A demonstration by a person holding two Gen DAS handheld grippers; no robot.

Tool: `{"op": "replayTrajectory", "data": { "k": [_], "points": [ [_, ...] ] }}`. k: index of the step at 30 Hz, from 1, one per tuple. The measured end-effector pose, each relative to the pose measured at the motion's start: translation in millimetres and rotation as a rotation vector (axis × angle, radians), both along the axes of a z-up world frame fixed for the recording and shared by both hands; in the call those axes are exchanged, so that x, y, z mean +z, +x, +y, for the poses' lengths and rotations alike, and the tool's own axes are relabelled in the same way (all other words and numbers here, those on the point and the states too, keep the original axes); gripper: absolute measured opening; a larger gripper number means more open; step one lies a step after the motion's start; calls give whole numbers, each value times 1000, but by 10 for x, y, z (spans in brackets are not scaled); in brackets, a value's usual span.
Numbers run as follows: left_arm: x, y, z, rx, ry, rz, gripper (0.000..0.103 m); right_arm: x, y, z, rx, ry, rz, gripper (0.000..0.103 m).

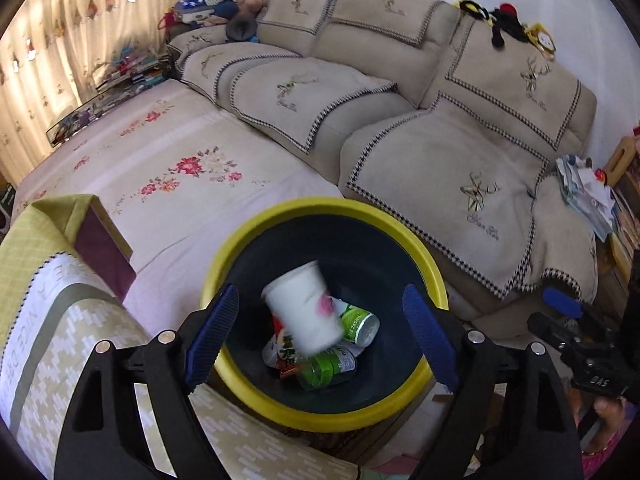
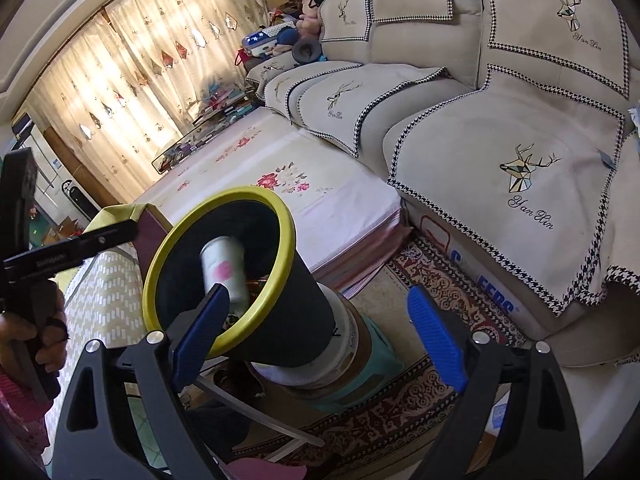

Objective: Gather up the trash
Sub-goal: 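Carry the paper cup over the yellow bin and open the left gripper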

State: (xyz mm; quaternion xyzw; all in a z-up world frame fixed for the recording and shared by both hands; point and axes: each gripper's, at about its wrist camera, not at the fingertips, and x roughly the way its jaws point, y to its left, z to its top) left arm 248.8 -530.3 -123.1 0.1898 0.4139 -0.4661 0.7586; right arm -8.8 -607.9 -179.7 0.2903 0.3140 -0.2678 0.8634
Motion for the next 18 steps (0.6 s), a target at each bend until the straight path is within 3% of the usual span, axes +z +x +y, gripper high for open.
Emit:
{"op": "replayTrajectory", "data": {
  "k": [3, 10, 14, 18],
  "points": [
    [192, -11, 300, 39, -54, -27, 88, 13, 3, 20, 8, -3, -4, 86],
    [619, -92, 1456, 179, -189, -118, 93, 53, 120, 160, 48, -12, 2, 88],
    [725, -90, 2223, 292, -228, -161, 96, 99, 248, 316, 94, -26, 10, 89],
    [708, -123, 3082, 436, -215, -242, 98, 161, 449, 561, 157, -47, 26, 89]
  ]
}}
